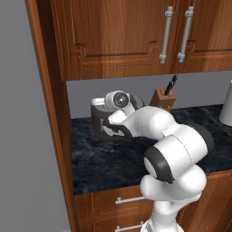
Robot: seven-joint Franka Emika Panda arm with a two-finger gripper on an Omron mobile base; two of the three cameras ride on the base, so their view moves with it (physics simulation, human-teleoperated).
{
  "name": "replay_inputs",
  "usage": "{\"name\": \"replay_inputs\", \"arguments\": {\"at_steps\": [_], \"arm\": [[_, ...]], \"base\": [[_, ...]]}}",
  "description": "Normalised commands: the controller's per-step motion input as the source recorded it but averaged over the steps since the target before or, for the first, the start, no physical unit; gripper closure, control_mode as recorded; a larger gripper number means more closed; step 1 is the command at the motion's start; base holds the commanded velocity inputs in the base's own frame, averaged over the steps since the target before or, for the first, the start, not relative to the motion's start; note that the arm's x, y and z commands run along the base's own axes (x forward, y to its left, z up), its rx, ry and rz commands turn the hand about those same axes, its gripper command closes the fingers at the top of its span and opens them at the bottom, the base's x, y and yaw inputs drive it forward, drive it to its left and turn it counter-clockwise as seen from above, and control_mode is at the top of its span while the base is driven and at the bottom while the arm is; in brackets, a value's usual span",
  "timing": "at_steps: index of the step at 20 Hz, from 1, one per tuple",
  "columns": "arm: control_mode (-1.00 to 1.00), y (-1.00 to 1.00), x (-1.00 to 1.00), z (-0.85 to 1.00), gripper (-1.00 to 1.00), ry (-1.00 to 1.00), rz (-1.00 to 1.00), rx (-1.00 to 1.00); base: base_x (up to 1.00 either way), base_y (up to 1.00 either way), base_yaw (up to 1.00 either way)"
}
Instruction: Start the toaster. Once the lever pops up, take the bread to the plate on the dining counter.
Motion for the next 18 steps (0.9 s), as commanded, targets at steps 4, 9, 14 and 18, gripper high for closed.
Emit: {"name": "replay_inputs", "arguments": {"at_steps": [4, 9, 14, 18], "arm": [[-1.00, 0.00, 0.00, 0.00, -1.00, 0.00, 0.00, 0.00], [-1.00, 0.00, 0.00, 0.00, -1.00, 0.00, 0.00, 0.00], [-1.00, 0.00, 0.00, 0.00, -1.00, 0.00, 0.00, 0.00], [-1.00, 0.00, 0.00, 0.00, -1.00, 0.00, 0.00, 0.00]], "base": [[0.00, 0.00, 0.00], [0.00, 0.00, 0.00], [0.00, 0.00, 0.00], [0.00, 0.00, 0.00]]}}
